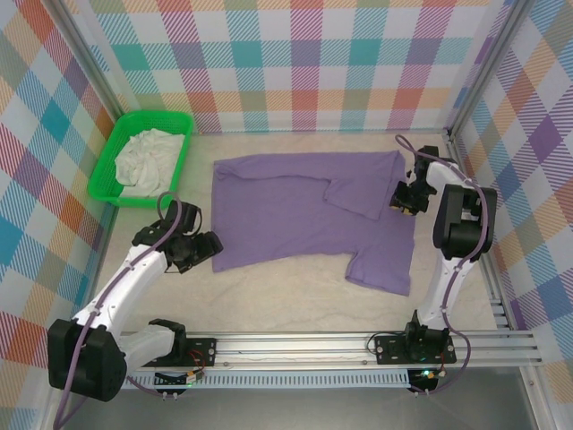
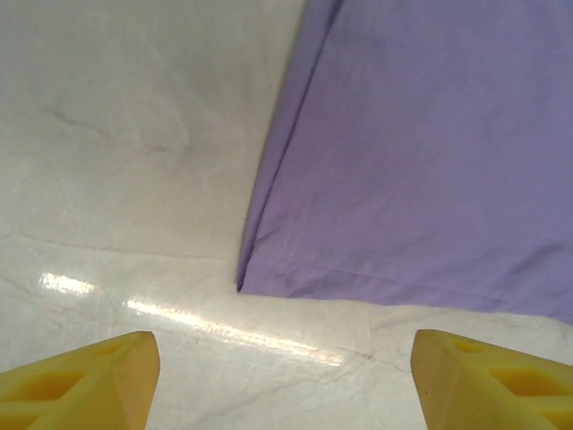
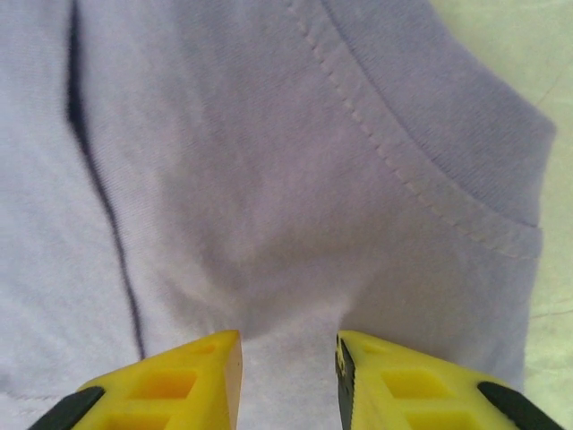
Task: Fold and stack the t-shirts
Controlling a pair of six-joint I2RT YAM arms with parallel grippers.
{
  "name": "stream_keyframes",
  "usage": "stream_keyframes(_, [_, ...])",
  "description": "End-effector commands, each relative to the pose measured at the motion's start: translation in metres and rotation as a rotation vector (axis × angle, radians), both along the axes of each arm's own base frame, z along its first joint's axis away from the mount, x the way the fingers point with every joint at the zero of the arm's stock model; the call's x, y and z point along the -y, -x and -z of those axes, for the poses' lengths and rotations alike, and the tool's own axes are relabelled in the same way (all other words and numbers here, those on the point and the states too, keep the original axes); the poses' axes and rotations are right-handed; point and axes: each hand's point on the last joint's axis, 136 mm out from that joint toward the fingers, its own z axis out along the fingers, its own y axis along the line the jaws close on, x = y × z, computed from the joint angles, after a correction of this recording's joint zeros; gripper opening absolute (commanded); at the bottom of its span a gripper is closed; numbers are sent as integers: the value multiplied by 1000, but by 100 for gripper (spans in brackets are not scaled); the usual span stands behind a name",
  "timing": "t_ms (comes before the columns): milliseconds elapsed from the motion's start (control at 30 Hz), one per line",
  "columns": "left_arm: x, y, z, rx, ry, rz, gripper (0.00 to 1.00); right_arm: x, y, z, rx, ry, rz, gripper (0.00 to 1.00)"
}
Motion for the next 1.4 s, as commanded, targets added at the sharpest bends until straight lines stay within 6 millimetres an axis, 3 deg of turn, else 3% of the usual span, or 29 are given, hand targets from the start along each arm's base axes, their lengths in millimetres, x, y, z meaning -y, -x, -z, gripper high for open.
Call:
stream_keyframes(0, [0,13,17,-94,19,-55,72,-16,9,-46,83,-75,-30,35])
stream_keyframes(267, [13,3,47,-168,66,-69,60,-63,45,-116,249,-157,-130,37])
stream_keyframes(467, [15,-6,66,-224,54,-74,54,-84,71,-146,322,-163,-195,39])
stream_keyframes(800, [18,-19,87,-288,28,-65,51,-83,85,-156,351,-151,-204,40])
stream_keyframes(1133, [19,-41,107,-336,-30,-22,28,-84,91,-156,358,-151,-210,40])
stream_keyframes(1300, [15,-48,110,-332,-62,-14,13,-90,94,-174,413,-176,-251,41])
stream_keyframes(1367, [14,-51,109,-320,-72,-14,2,-94,95,-190,458,-186,-285,42])
